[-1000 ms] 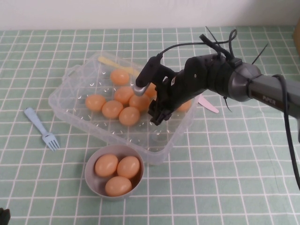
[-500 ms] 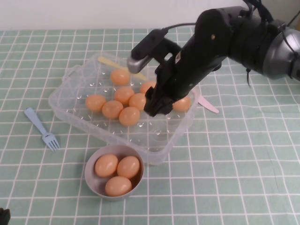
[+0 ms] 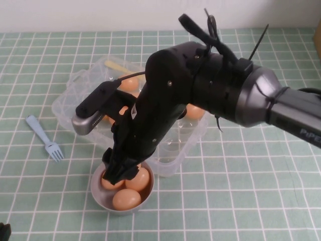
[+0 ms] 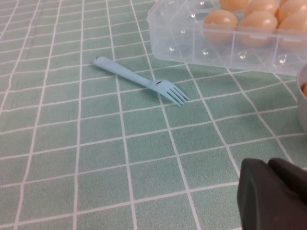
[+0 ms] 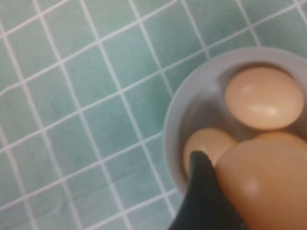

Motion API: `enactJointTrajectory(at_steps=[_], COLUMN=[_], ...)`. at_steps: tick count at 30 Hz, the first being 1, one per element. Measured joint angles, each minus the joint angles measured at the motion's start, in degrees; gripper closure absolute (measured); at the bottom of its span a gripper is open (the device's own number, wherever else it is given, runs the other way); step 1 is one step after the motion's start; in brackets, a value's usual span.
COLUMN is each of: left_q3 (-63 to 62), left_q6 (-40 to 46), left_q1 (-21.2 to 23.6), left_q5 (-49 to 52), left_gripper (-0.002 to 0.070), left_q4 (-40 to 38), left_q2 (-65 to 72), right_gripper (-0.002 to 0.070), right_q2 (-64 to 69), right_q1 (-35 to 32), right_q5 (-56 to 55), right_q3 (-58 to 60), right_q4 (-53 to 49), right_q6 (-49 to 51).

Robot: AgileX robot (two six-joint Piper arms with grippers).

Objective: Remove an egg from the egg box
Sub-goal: Place the egg in the bowl

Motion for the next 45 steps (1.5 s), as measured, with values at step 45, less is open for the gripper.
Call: enactJointTrajectory(at_steps=[45], left_q3=[0.0], left_q6=[0.0], left_q1=[0.0], left_q5=[0.0], left_gripper=[0.0678], left_q4=[0.0], left_q2=[0.0], right_gripper=[0.018], right_q2=[1.8], right_q1=[-0.2], right_q5=[-9.6], right_q3=[0.0], right_q4=[-5.3], right_q6=[0.0])
